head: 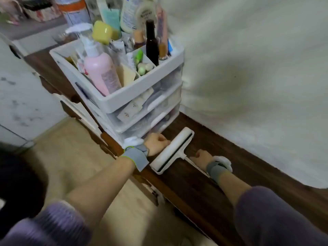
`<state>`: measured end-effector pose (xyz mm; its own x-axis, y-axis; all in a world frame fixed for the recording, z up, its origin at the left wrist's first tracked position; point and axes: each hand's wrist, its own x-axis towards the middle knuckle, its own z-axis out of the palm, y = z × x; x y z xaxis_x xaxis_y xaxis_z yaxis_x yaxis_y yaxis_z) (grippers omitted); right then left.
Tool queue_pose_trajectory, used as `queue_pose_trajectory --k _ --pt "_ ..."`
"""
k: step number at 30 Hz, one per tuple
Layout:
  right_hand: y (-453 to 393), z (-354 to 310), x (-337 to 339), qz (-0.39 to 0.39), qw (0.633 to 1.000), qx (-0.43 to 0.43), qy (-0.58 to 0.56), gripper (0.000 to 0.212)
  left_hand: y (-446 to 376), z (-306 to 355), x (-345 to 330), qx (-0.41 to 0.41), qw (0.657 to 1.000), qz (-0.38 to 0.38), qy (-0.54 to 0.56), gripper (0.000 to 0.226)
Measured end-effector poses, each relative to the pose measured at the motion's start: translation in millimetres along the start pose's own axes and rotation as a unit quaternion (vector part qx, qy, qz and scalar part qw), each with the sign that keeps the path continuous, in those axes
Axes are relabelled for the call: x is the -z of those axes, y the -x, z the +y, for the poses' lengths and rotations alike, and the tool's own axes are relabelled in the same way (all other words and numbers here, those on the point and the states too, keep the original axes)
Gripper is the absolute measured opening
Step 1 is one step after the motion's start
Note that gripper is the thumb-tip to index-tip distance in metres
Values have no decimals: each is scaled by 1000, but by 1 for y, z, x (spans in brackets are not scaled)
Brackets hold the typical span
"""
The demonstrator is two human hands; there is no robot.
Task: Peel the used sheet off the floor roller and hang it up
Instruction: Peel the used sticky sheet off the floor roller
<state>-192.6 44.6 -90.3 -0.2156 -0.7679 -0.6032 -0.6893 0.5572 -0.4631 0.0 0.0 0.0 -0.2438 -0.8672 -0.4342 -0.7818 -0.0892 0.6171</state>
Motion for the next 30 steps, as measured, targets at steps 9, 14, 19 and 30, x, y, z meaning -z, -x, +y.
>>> queue_pose_trajectory --k 9,14,19,30 --pt "-26 1 -26 -50 998 46 1 34 -30 -19 7 8 999 -26 -25 35" --pt "16 4 -27 -19 993 111 -46 18 -39 -23 13 -21 996 -73 -42 41" --pt "59 2 -25 70 984 132 -93 24 -30 -29 8 9 990 -144 5 60" --pt "136 8 -7 136 972 63 -182 18 14 -25 31 -12 917 -375 134 50"
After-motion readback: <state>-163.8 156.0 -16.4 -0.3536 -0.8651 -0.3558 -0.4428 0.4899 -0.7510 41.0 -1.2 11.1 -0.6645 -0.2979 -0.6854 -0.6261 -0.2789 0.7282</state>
